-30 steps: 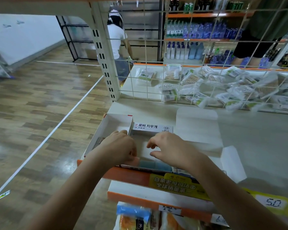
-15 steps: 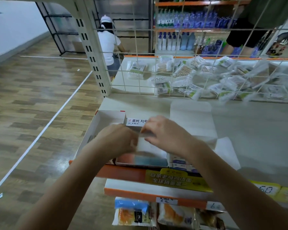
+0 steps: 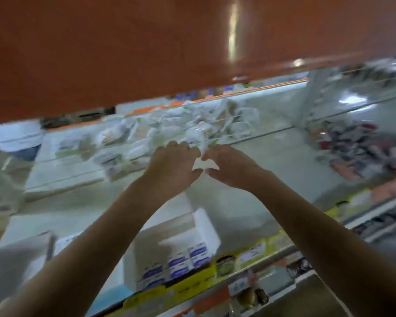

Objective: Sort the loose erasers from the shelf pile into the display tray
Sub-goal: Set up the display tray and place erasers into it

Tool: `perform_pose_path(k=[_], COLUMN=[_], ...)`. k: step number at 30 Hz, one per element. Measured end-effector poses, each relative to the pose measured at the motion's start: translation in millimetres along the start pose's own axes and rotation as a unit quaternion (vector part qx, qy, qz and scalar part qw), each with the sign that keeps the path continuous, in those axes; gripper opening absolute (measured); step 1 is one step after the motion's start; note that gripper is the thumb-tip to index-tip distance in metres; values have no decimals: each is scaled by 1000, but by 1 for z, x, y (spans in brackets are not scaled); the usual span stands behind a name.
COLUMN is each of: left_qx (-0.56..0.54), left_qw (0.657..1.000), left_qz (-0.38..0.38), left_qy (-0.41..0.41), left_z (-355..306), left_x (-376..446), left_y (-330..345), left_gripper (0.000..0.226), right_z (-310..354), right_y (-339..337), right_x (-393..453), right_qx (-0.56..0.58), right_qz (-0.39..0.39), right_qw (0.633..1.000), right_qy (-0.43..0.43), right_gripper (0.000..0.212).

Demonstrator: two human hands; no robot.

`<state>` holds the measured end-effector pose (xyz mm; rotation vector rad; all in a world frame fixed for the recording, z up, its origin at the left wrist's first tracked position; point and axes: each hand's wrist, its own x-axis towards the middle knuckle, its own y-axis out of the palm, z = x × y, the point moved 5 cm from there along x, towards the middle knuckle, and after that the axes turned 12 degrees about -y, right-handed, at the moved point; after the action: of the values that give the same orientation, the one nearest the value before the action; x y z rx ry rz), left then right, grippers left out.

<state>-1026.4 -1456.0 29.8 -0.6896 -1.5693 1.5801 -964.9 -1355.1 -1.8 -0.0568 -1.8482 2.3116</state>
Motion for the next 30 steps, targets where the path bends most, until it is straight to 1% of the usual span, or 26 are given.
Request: perform_pose_path(k=[3,5,9,12,16,19,21,23,25,27,30], left_qx=[-14,-30,-32,-51,-72,-75,-79,-89,-102,-115,-151], left_qw=[998,995,989,986,985,987,988,987,985,984,981], left_qz=[21,46,67,89,98,105,112,124,134,130,116], left_qy=[54,81,125,129,119,94,74,57,44,33,17], left_z=[-66,-111,-197,-253,-314,-343,-354,-362,-367,-371,-370], left_x=[33,52,88,116,154,180,196,208,215,219,223], left_y=[4,12,35,49,61,70,78,87,94,98,104], left_gripper=[44,45,48,50,52,52,54,57,57,53,45], right_z=[-67,-111,-191,-247,-315,-359,-383,-402,-413,-418,-419], right_y=[-11,-15,-22,-32,-50,-64,-71,-73,-70,-66,-66], right_x=[-32,-58,-111,-147,-183,-202,-212,-221,-226,-228,-231], right_qx=[7,24,39,42,24,31,28,13,10,21,22], right_qz=[-15,-19,-16,-28,-47,-82,-102,-118,-113,-111,-130], right_qw=[997,993,980,970,964,960,958,952,950,949,951], right_qy=[70,118,196,236,259,266,268,283,290,294,280], right_gripper=[41,41,43,42,38,30,30,38,50,56,62])
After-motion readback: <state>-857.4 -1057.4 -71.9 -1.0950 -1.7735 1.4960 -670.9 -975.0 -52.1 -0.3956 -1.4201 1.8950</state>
